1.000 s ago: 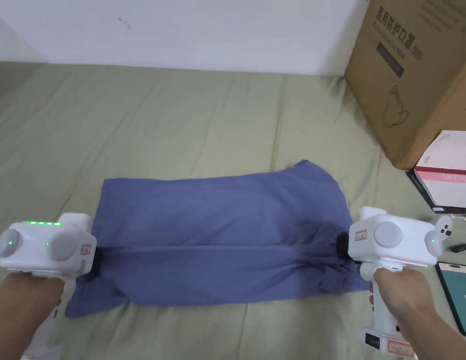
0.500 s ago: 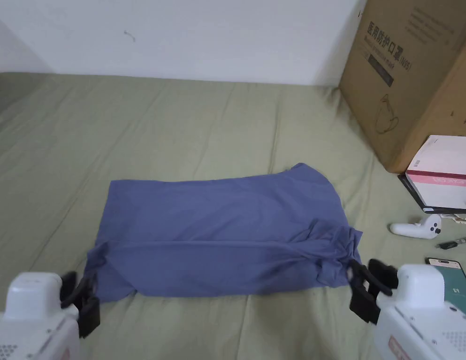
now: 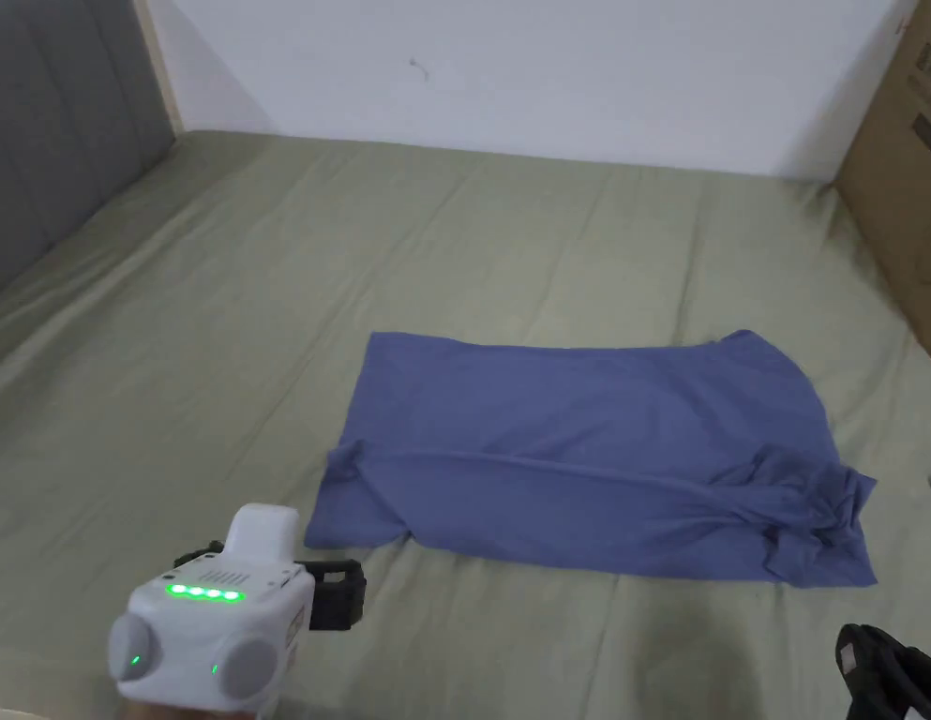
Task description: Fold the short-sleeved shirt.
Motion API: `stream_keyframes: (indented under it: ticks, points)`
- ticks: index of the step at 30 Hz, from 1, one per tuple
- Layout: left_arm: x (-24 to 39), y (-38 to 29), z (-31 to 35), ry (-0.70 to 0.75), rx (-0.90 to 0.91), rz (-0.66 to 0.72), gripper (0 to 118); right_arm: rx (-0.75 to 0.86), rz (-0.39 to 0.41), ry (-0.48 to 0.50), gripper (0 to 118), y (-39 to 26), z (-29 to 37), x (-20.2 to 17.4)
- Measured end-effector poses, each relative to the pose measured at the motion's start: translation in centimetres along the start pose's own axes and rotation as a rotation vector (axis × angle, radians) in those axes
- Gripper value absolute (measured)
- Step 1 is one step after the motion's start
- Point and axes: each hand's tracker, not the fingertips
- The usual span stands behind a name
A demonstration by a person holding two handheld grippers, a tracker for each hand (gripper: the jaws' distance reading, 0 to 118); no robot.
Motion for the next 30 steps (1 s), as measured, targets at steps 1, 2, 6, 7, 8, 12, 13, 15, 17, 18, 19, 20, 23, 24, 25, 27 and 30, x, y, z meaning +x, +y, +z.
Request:
stream_keyframes:
  ticks: [1,2,6,7,8,12,13,15,17,18,19,20,23,24,25,27,30]
  points:
    - [-0.1,0.6,-1.2,0.001,0.0,0.0,108,-0.012,0.0,-0.004,8,0.0,-0.2,0.1]
    - [0.1,0.5,-3.3,0.017,-0.041,-0.026,103,-0.02,-0.001,-0.011,8,-0.1,-0.4,0.2]
    - [0.1,2.3,-7.9,0.021,-0.058,-0.046,101,-0.051,-0.017,-0.045,8,-0.2,-1.0,1.2]
    - [0.3,2.5,-9.1,0.006,-0.099,-0.048,95,-0.07,-0.02,-0.059,8,-0.2,-1.4,1.6]
    - [0.4,2.6,-10.1,-0.005,-0.131,-0.063,77,-0.089,-0.027,-0.075,8,-0.3,-1.7,2.0]
    - [1.1,2.6,-10.3,0.008,-0.112,-0.066,38,-0.132,-0.042,-0.124,8,0.0,-4.3,4.1]
    - [1.3,2.7,-10.2,0.004,-0.108,-0.071,23,-0.142,-0.053,-0.135,8,0.2,-5.4,4.8]
    - [2.6,2.8,-8.2,0.015,-0.075,-0.151,10,-0.151,-0.071,-0.154,18,0.7,-8.0,6.2]
    - [2.9,3.4,-7.4,0.021,-0.067,-0.145,10,-0.223,-0.082,-0.159,80,1.0,-11.5,7.7]
    - [2.9,3.8,-7.1,0.018,-0.063,-0.141,10,-0.26,-0.076,-0.163,102,1.2,-13.4,8.3]
    - [2.9,4.2,-6.6,0.017,-0.051,-0.135,10,-0.292,-0.061,-0.155,110,1.2,-15.2,8.8]
    - [2.9,4.6,-6.2,0.013,-0.04,-0.131,10,-0.296,-0.057,-0.149,110,1.2,-16.7,9.4]
    - [3.7,5.9,-4.3,0.002,-0.029,-0.123,10,-0.343,-0.026,-0.17,110,1.7,-20.7,10.4]
    - [3.9,6.0,-4.2,0.002,-0.031,-0.126,10,-0.349,-0.016,-0.163,110,1.8,-21.6,10.6]
    - [4.1,6.0,-4.2,0.006,-0.035,-0.133,10,-0.385,-0.014,-0.141,110,1.9,-22.6,10.9]
    - [4.3,6.2,-4.1,0.005,-0.046,-0.129,10,-0.447,-0.038,-0.115,108,1.9,-23.9,11.4]
    - [4.4,6.2,-4.3,0.009,-0.063,-0.118,10,-0.46,-0.101,-0.072,72,2.2,-24.0,12.2]
